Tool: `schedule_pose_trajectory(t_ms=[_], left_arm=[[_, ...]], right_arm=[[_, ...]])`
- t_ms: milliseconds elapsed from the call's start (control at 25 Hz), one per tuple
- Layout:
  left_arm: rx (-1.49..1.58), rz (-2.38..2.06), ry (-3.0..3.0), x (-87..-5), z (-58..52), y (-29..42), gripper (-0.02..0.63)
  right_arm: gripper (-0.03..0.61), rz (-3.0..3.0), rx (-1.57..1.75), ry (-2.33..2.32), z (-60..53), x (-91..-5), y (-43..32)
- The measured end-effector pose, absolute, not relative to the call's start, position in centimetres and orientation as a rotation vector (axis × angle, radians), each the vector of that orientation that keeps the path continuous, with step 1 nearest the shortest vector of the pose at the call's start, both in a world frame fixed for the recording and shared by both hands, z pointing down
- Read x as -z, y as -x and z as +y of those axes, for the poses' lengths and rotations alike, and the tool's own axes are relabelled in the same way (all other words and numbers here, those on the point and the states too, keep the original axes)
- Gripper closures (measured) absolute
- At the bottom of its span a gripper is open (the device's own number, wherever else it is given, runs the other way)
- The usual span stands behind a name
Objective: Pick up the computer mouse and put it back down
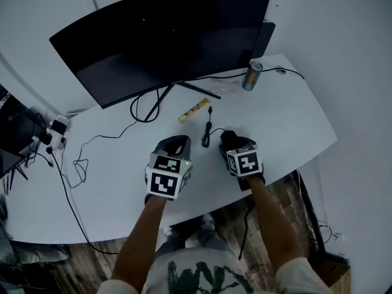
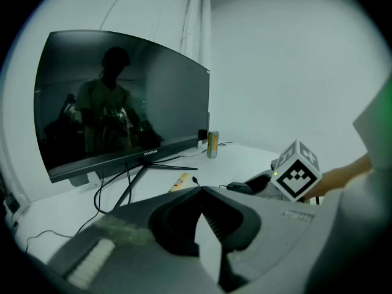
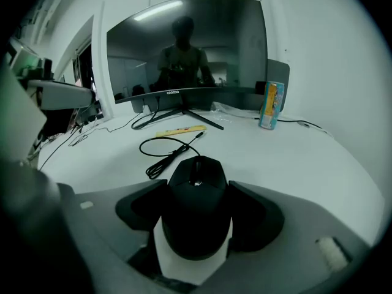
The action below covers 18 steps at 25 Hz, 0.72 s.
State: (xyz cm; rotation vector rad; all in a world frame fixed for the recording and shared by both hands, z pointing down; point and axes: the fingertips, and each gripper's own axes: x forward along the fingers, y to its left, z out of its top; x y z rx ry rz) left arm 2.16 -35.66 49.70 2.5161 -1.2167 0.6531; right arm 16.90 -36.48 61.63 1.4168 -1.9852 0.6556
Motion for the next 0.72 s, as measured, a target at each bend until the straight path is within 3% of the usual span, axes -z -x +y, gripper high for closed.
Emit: schedule_pose_trajectory(t_ms=[720], left_arm=[[-0.672,-1.235,-2.501,-49.7,-35.7,-1.1,0.609]], right_arm=[[0.252,-1.962,-0.706,-1.401,-36.4,-62.4,-18.1]])
